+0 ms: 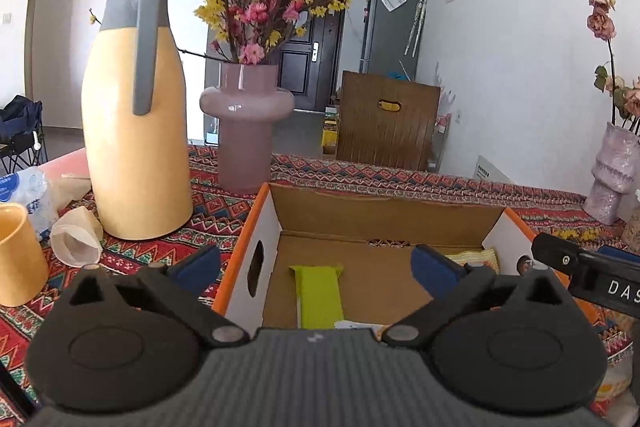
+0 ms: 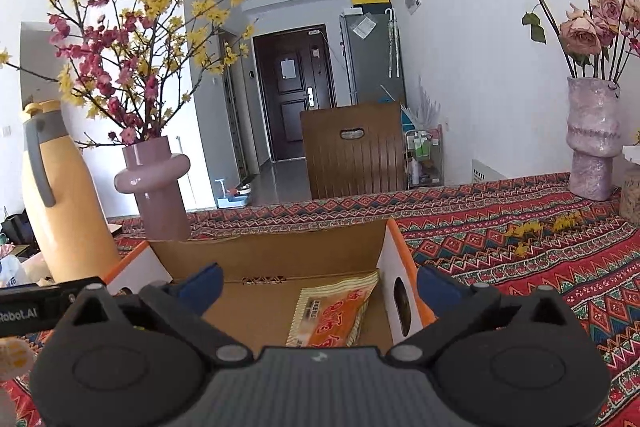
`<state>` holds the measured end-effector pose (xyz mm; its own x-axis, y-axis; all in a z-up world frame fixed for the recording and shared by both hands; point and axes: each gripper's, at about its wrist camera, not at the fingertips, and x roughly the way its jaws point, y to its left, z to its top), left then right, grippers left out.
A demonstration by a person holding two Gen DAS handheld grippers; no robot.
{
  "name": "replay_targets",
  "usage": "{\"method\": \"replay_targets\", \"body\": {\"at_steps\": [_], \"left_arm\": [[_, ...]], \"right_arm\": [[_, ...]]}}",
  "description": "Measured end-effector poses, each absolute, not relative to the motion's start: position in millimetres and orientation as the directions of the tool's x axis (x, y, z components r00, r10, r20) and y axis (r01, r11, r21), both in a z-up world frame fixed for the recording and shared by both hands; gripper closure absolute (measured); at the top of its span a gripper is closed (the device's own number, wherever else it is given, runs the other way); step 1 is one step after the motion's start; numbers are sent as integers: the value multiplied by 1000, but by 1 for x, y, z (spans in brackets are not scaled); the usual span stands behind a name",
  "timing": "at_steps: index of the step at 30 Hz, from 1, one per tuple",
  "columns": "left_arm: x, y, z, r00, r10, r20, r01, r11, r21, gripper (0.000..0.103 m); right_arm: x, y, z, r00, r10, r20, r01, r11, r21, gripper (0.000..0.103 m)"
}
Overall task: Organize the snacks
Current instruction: 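Withdraw both grippers from the box back toward the snack pile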
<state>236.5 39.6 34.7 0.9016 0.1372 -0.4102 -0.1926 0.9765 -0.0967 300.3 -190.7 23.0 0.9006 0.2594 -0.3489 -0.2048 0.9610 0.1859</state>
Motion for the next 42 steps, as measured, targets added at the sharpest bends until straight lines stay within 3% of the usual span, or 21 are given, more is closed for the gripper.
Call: {"method": "replay_targets", "body": {"at_steps": [13,32,42], "left_arm": [[189,32,57,912,127,-390,-174,981,-86,0],[128,53,2,859,128,-496,-155,988,-12,0],[122,69,-27,855,130,-503,-187,980,-65,0]], "right_arm": [[249,-203,49,917,252,-311,-214,965,153,0],[171,-233,-5,839,222,-497,-187,975,120,0],[154,-241,-42,777,216,-592,-154,976,153,0]]}}
